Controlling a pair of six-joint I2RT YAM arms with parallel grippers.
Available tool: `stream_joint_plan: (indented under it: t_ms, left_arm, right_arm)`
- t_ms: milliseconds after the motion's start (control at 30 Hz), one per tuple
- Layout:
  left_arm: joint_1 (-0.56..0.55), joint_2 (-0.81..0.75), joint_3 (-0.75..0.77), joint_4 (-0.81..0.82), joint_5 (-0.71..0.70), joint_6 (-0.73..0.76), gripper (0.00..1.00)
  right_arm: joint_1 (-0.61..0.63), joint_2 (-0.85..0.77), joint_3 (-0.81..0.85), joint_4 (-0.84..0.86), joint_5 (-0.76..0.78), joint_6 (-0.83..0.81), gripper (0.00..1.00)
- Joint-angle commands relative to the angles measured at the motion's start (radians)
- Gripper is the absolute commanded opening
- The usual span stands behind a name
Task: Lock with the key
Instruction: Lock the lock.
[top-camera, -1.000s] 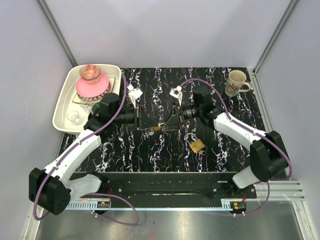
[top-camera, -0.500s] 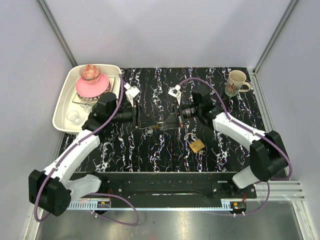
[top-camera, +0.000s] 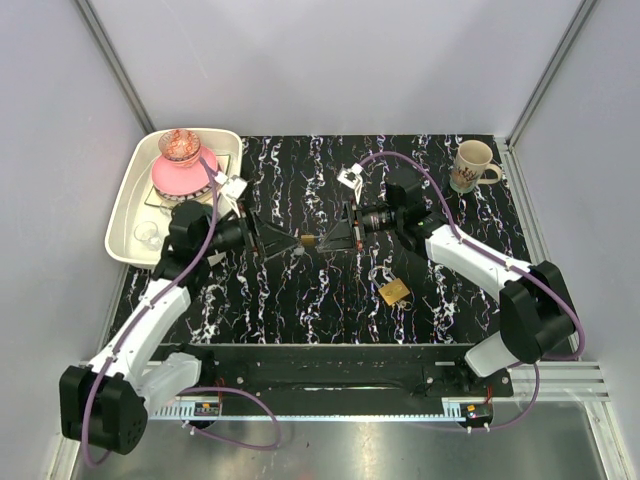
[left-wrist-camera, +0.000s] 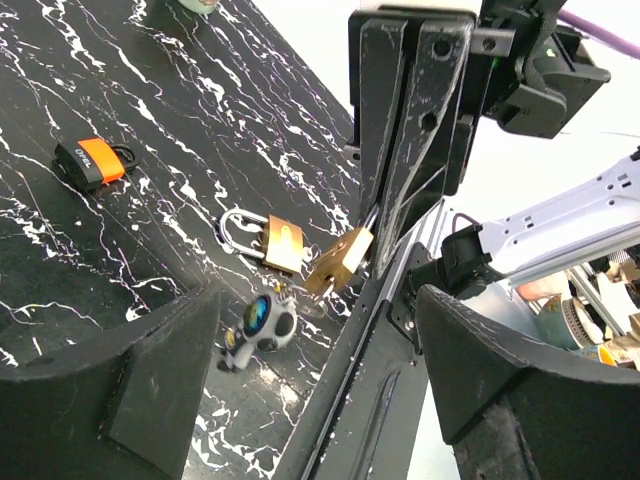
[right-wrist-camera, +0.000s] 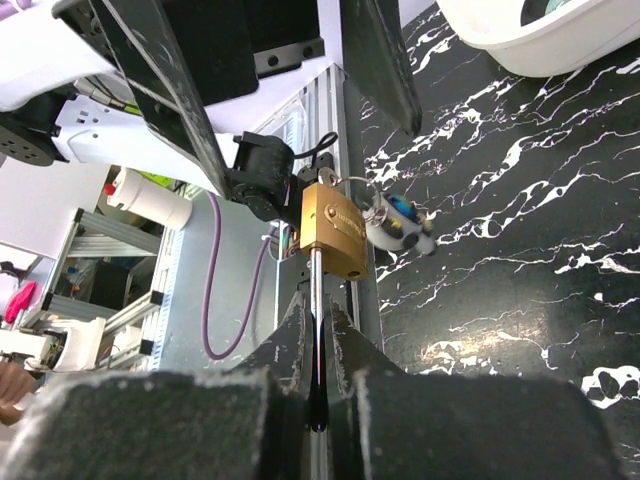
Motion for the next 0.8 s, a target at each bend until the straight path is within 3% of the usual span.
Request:
stream_joint_plan:
  t_ms: [0, 167, 400, 567, 767]
  left_arm:
    - [-0.004, -0.038, -0.059, 0.216, 0.011, 0.033, 0.84]
    - [-0.022, -0.078, -0.100, 0.389, 0.034, 0.047, 0.87]
    - [-0.113, -0.017, -0.082, 0.379, 0.012, 0.193, 0.84]
    - [-0.114, 0.043, -0.065, 0.402, 0.027, 0.210, 0.75]
    - [-0.114, 0.053, -0.068, 0.420, 0.052, 0.202, 0.53]
  right_arm:
    - [0.009, -0.034, 0.032, 0.078, 0.004, 0.061, 0.00]
    - [0.008, -0.048, 0.039, 0.068, -0.004, 0.076, 0.00]
    - [0.009, -0.051, 0.039, 0.071, -0.026, 0.090, 0.00]
    - [0.008, -0.045, 0.042, 0.070, -0.026, 0.090, 0.00]
    - [0.008, -0.045, 0.043, 0.082, -0.032, 0.091, 0.00]
